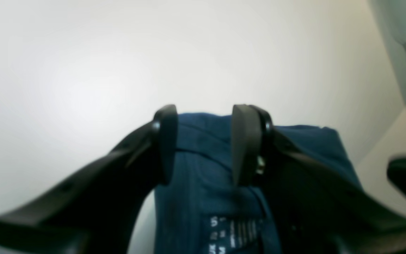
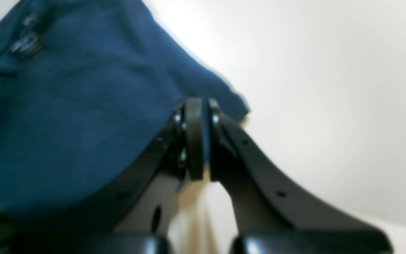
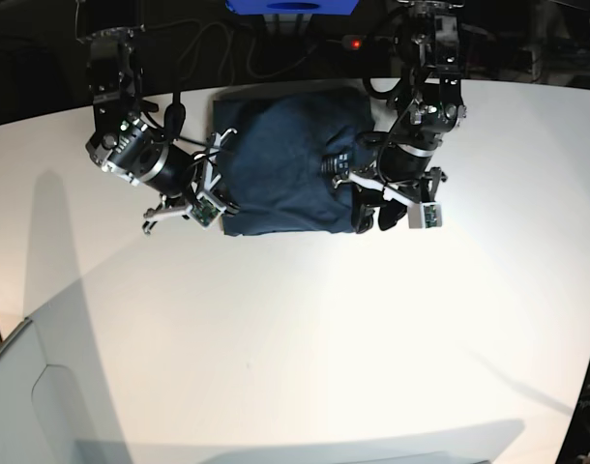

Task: Fold the T-shirt properly
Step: 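Pinch the stack's side edge with the left gripper and tuck it under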

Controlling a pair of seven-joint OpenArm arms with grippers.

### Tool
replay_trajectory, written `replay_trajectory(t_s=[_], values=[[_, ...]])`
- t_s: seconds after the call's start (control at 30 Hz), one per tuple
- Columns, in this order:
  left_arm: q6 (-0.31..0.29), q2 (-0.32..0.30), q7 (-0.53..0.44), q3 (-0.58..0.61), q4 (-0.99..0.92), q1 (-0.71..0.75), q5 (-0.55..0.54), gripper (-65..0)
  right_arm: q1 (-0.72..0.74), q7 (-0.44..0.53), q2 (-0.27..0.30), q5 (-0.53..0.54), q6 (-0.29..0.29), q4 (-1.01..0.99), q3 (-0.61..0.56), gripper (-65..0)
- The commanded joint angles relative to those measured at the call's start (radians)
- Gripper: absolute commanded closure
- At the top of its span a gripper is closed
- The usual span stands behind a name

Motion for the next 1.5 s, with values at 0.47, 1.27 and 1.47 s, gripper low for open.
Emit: replay_trajectory(t_s=[0.47,1.27,1.47], values=[[-0.011,0.006,-0.020,0.006,0.099,0.223,-0.007,-24.7,-0.210,0.029,-0.024,0.017,0.013,0.077,-0.005,-0.1],[-0.008,-0.031,-0.020,0.000,0.100,0.223,-0.007,-25.2,-0.251,0.029,-0.020,0.017,0.013,0.214,0.045,-0.1],[-0.008,-0.024,-0.020,-0.001,0.011,0.165,-0.007,-28.5,-0.290,0.029,-0.020,0.017,0.013,0.212,0.046,-0.1]])
